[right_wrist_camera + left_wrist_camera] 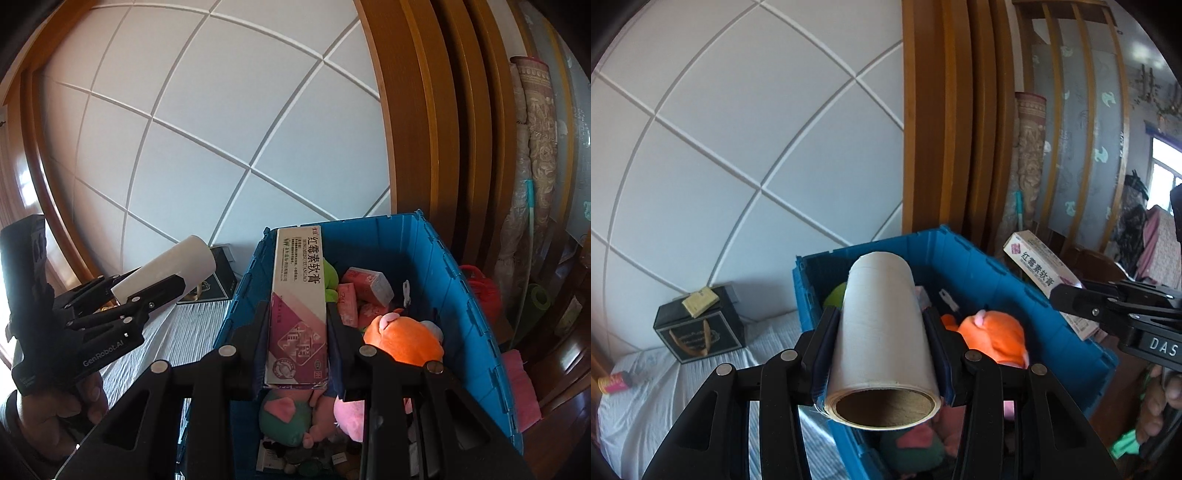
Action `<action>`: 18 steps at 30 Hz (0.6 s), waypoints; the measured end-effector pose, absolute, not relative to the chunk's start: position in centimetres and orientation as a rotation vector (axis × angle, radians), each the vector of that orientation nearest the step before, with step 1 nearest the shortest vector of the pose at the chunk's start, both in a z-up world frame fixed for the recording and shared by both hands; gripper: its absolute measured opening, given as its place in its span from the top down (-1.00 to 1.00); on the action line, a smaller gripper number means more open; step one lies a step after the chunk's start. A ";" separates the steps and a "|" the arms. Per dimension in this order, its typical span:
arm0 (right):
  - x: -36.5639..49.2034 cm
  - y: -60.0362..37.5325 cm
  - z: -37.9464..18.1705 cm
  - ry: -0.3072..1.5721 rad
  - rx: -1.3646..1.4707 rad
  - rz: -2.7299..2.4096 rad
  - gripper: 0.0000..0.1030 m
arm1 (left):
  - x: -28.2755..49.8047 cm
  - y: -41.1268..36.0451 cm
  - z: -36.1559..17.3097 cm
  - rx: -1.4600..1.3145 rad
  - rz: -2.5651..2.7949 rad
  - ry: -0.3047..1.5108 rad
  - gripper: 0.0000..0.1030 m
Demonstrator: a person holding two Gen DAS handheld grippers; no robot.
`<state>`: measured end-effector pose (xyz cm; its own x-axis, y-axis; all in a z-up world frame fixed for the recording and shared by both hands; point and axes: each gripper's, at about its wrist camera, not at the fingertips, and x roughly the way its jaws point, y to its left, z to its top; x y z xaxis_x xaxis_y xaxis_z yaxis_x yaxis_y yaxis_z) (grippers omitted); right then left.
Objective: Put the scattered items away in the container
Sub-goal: 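Carry the paper roll in the left tool and ointment box in the right tool over the crate, then open both tools to drop the paper roll and ointment box into the crate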
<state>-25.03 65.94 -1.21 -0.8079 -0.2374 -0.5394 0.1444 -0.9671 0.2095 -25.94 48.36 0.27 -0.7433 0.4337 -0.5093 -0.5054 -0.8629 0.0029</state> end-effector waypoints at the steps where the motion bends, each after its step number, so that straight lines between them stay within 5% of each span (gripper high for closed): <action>1: -25.4 66.4 -1.2 -0.251 0.868 -2.797 0.47 | -25.9 48.9 0.3 -0.687 2.523 0.198 0.13; 18: -32.4 68.8 0.0 -0.229 0.890 -2.811 0.47 | -27.2 53.5 -1.7 -0.749 2.450 0.232 0.13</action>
<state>-32.41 68.77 -0.05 -0.8034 -0.2206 -0.5531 0.1280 -0.9711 0.2013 -27.18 53.49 -1.66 -0.6864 0.4646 -0.5595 -0.5612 -0.8277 0.0012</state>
